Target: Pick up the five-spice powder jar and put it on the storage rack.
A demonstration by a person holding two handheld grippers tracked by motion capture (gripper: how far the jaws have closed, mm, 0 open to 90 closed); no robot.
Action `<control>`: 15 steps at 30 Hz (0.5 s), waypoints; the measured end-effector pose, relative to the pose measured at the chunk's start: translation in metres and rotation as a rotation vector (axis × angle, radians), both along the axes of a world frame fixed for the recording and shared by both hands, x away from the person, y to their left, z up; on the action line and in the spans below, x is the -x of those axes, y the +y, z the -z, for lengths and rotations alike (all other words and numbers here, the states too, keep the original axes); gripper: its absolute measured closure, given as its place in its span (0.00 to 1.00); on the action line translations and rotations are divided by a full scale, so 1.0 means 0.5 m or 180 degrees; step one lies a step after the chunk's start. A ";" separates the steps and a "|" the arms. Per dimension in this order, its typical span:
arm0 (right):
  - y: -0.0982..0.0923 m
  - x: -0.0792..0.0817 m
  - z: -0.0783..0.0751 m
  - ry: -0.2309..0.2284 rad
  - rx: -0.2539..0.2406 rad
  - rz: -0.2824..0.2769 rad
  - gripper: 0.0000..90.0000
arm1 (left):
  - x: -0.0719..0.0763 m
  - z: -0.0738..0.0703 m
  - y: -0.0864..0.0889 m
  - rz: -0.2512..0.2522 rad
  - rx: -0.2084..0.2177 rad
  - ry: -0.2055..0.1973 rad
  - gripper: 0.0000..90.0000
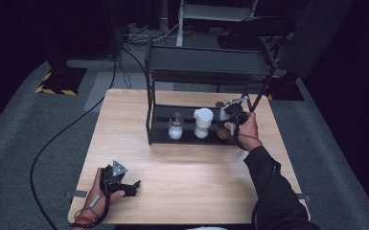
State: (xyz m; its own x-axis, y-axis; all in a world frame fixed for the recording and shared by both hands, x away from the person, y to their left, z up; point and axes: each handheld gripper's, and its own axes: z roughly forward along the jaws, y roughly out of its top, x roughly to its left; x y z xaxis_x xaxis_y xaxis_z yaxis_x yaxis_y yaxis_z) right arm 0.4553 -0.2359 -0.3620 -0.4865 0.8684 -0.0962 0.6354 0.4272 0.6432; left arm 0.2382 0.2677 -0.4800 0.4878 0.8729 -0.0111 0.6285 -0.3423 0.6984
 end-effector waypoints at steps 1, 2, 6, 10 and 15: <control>0.001 -0.002 0.001 -0.0002 0.0003 0.0012 0.34 | 0.000 0.000 0.000 0.0000 0.0000 0.0000 0.01; 0.001 -0.004 0.002 -0.0003 -0.0002 0.0025 0.34 | 0.000 0.000 0.000 -0.0001 0.0004 0.0002 0.01; 0.003 -0.009 0.007 -0.0006 -0.0007 0.0061 0.34 | 0.000 0.000 0.000 -0.0002 0.0004 0.0001 0.01; 0.000 -0.014 0.012 -0.0015 -0.0036 0.0072 0.34 | 0.000 0.000 0.000 0.0000 0.0000 0.0000 0.01; -0.004 -0.014 0.013 -0.0014 -0.0060 0.0075 0.34 | 0.000 0.000 0.000 0.0000 0.0001 0.0001 0.01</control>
State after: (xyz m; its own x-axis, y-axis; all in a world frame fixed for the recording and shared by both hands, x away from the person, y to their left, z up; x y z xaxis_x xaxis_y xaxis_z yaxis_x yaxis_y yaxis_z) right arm 0.4625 -0.2376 -0.3688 -0.4656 0.8812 -0.0817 0.6422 0.3999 0.6539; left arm 0.2382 0.2677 -0.4800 0.4877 0.8729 -0.0115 0.6286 -0.3420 0.6984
